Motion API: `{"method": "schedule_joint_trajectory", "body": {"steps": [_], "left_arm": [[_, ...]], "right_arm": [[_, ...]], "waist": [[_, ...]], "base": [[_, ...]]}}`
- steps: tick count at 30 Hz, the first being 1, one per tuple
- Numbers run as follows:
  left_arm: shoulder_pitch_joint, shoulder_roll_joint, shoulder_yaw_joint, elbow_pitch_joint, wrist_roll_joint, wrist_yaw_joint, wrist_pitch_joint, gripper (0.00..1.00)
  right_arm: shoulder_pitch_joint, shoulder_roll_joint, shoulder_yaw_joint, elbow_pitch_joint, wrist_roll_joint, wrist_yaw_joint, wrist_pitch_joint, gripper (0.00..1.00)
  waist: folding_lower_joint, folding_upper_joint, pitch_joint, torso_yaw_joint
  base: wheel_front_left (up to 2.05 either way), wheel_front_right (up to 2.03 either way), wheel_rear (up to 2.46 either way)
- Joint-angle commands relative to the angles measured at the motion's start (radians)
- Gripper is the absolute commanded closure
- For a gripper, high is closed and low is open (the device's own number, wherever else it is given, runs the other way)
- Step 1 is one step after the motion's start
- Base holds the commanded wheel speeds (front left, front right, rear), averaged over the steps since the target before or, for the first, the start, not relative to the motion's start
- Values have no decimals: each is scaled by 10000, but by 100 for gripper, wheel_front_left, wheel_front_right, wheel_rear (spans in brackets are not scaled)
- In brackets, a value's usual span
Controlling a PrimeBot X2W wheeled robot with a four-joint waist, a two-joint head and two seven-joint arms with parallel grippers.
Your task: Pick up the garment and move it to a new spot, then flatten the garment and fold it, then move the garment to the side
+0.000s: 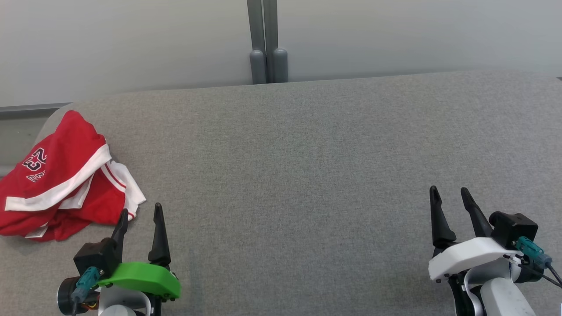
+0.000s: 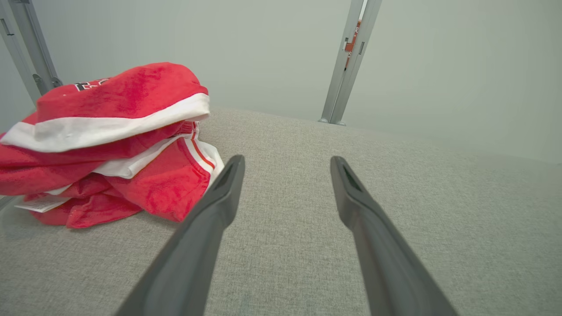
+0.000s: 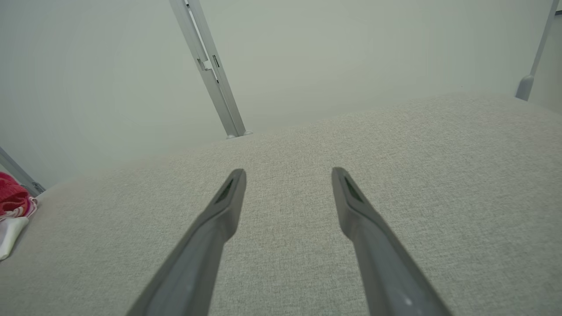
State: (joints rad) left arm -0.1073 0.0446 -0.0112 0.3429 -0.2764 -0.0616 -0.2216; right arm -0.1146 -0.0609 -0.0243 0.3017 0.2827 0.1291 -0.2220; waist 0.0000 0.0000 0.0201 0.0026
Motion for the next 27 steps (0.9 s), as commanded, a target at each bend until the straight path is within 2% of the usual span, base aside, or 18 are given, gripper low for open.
{"method": "schedule_joint_trajectory", "body": {"steps": [1,21,27], "left_arm": [[-117,79,-18,14,246,78,-92,0],[-89,92,-40,81,1426,123,-463,0],[-111,91,-16,109,1387,155,-445,0]], "right_arm": [[-85,3,-25,30,-270,25,-89,0],[-49,79,-178,263,-1666,18,-458,0],[-61,88,-100,320,-1592,18,-440,0]], "waist": [[0,0,-8,4],[0,0,-9,84],[0,0,8,214]], "base": [[0,0,0],[0,0,0],[0,0,0]]}}
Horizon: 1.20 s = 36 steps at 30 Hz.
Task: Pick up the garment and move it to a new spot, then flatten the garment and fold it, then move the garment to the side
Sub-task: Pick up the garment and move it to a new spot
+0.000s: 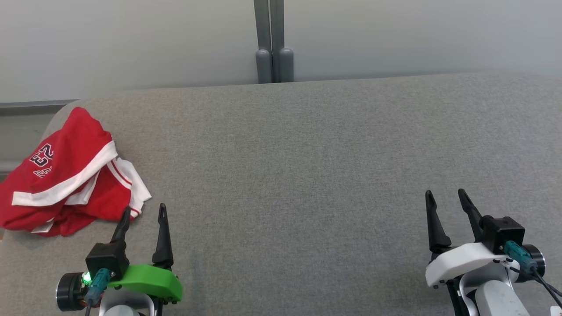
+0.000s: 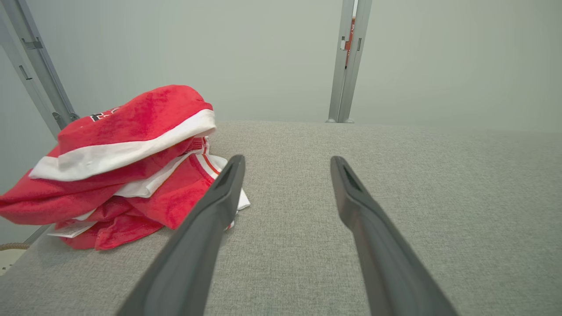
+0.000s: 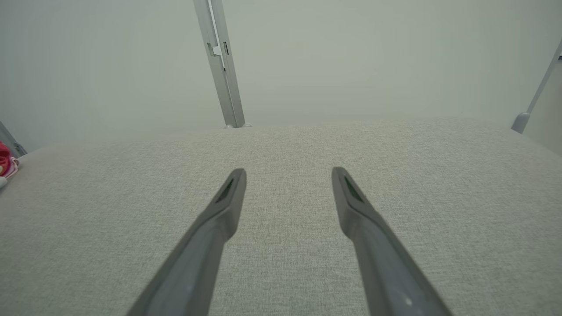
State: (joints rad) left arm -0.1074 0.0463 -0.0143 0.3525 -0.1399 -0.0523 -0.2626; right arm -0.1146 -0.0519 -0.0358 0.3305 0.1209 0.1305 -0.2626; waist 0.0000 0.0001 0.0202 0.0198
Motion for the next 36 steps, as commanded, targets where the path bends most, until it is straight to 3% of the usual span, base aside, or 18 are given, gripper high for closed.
{"method": "schedule_joint_trajectory", "body": {"steps": [1,9,28,36], "left_arm": [[-105,74,14,18,14,64,-35,0],[-164,71,53,46,-24,78,-24,0],[199,63,472,120,-130,259,-22,0],[336,60,666,130,-248,279,-22,0]], "right_arm": [[-53,-2,29,29,39,4,-33,0],[16,1,246,-41,81,4,-32,0],[-150,-27,983,89,180,4,-33,0],[-197,-40,1110,109,175,4,-32,0]], "waist": [[0,-1,13,95],[0,-1,145,931],[0,-1,423,4354],[0,-1,526,4838]], "base": [[0,0,0],[0,0,0],[0,0,0],[0,0,0]]}}
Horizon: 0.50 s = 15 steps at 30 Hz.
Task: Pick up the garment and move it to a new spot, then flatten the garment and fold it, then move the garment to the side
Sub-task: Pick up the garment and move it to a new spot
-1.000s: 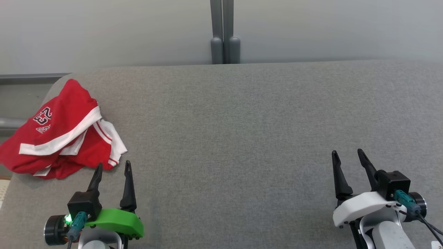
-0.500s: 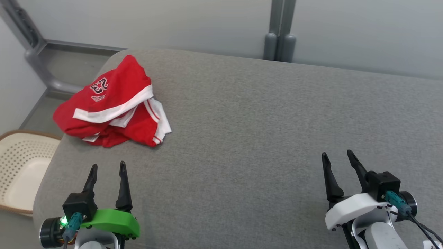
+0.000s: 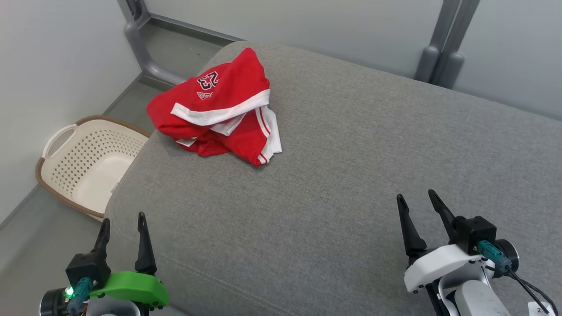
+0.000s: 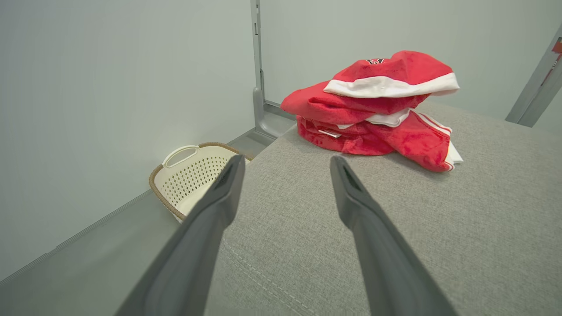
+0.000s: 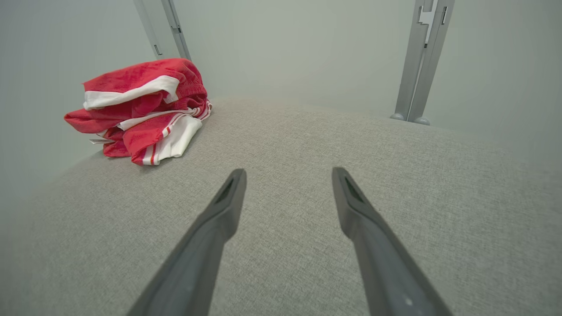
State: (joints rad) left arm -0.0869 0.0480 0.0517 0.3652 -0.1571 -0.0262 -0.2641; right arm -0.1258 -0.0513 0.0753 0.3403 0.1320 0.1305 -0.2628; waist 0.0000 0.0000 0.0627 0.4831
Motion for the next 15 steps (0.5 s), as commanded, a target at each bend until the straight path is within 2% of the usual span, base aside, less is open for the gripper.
{"method": "schedule_joint_trajectory", "body": {"steps": [1,7,15], "left_arm": [[140,43,25,55,-142,29,-7,0],[-218,43,55,227,-644,-121,-7,0],[-1248,41,128,766,-1234,-244,-5,0]], "right_arm": [[-99,-62,25,7,72,4,-30,0],[-242,-224,146,41,107,3,-30,0],[-787,-702,379,-99,161,4,-30,0]], "waist": [[0,0,137,205],[0,0,452,-33],[0,0,1570,-811]], "base": [[0,0,0],[0,0,0],[0,0,0]]}}
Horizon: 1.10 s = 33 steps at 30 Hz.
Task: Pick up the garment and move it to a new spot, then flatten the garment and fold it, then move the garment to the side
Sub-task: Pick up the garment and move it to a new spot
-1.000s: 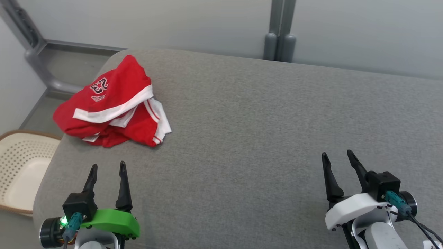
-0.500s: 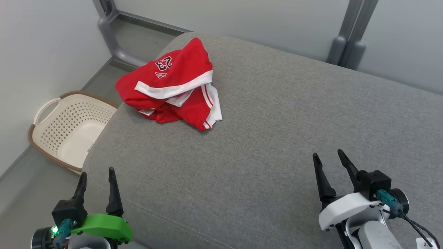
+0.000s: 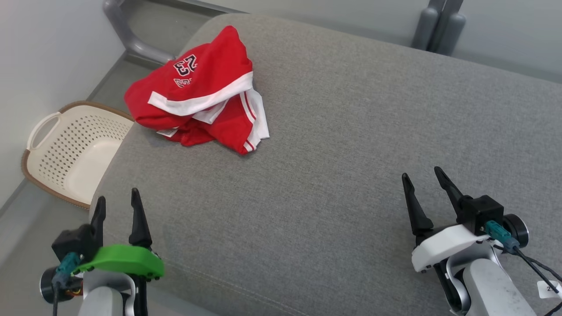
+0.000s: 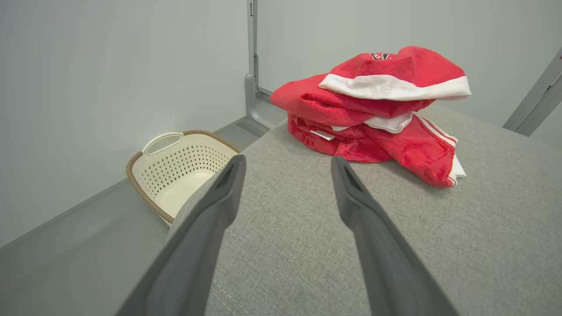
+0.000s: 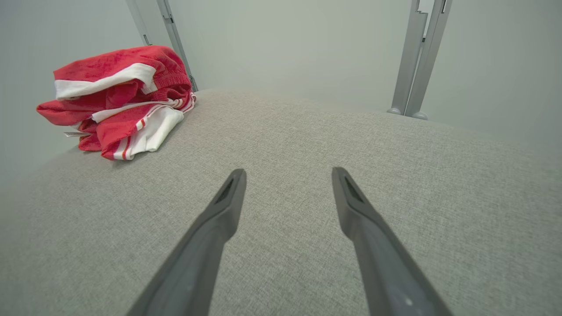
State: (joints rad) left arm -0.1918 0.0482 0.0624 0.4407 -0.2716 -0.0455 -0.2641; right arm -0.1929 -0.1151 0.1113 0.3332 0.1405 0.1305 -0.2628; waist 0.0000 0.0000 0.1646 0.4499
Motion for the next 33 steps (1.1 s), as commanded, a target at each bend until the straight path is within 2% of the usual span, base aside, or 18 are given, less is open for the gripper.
{"method": "schedule_joint_trajectory", "body": {"steps": [1,7,12,20,26,33], "left_arm": [[-411,41,57,83,-125,-54,-7,0],[-1715,43,298,488,-200,-156,-5,0],[-2927,69,720,979,142,-335,-5,0],[-4660,802,1143,1957,825,-626,-4,0],[-5800,1411,1123,3661,1079,-669,-2,0],[-6688,1634,1164,6080,991,-251,304,0]], "right_arm": [[-189,-123,60,-62,61,4,-30,0],[-706,-502,257,-274,114,3,-30,0],[-1008,-723,446,-466,147,4,-30,0],[-1410,-669,845,-686,213,4,-30,0],[-1582,-681,928,-660,277,3,-28,0],[-1579,-600,834,-565,330,0,-7,0]], "waist": [[0,0,724,-595],[0,0,1741,-1176],[0,0,2357,-1514],[0,0,2964,-2136],[0,0,3256,-2607],[0,0,3388,-3020]], "base": [[0,0,0],[0,0,0],[0,0,0],[0,0,0],[0,0,0],[0,0,0]]}}
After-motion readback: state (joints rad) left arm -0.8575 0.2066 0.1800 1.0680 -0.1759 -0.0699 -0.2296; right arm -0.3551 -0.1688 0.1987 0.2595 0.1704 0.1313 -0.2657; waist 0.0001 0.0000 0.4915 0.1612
